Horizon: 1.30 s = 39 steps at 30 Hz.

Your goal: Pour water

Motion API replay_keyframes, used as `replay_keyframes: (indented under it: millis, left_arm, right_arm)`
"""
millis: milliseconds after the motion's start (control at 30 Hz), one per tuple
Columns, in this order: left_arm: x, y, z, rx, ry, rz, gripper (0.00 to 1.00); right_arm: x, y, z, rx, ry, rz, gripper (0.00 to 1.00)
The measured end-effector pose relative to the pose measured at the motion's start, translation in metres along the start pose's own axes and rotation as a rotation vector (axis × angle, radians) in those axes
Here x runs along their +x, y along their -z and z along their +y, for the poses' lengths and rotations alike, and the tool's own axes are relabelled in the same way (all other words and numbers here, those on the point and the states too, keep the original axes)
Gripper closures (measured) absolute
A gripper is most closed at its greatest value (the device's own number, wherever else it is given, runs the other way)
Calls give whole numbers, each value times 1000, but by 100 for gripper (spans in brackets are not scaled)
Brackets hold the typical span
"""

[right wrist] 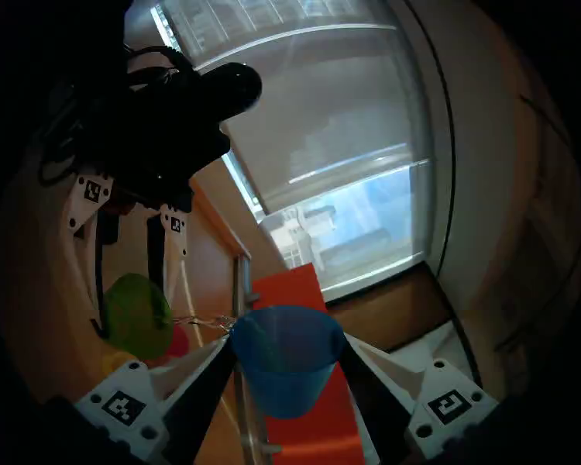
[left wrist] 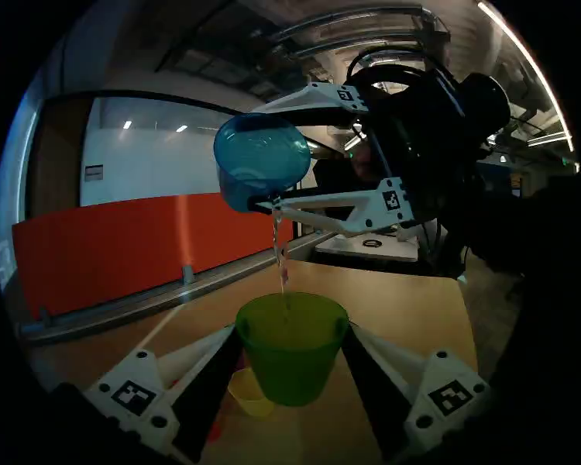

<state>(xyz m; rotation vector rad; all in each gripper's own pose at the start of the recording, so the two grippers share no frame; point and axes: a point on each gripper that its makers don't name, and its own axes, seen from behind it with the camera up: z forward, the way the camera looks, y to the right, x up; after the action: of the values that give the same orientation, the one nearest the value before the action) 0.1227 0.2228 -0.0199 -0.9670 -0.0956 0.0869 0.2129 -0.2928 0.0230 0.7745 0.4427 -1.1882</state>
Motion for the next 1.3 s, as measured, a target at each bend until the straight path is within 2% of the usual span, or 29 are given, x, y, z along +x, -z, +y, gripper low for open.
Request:
replay_keyframes:
  millis: [400, 1300]
  left_arm:
    - [1, 3, -2, 2, 4, 7, 14]
    - [3, 1, 2, -7, -3, 10, 14]
  right_arm:
    - [6, -1, 4, -13, 39, 2, 9]
    - [7, 2, 16, -45, 145, 2, 9]
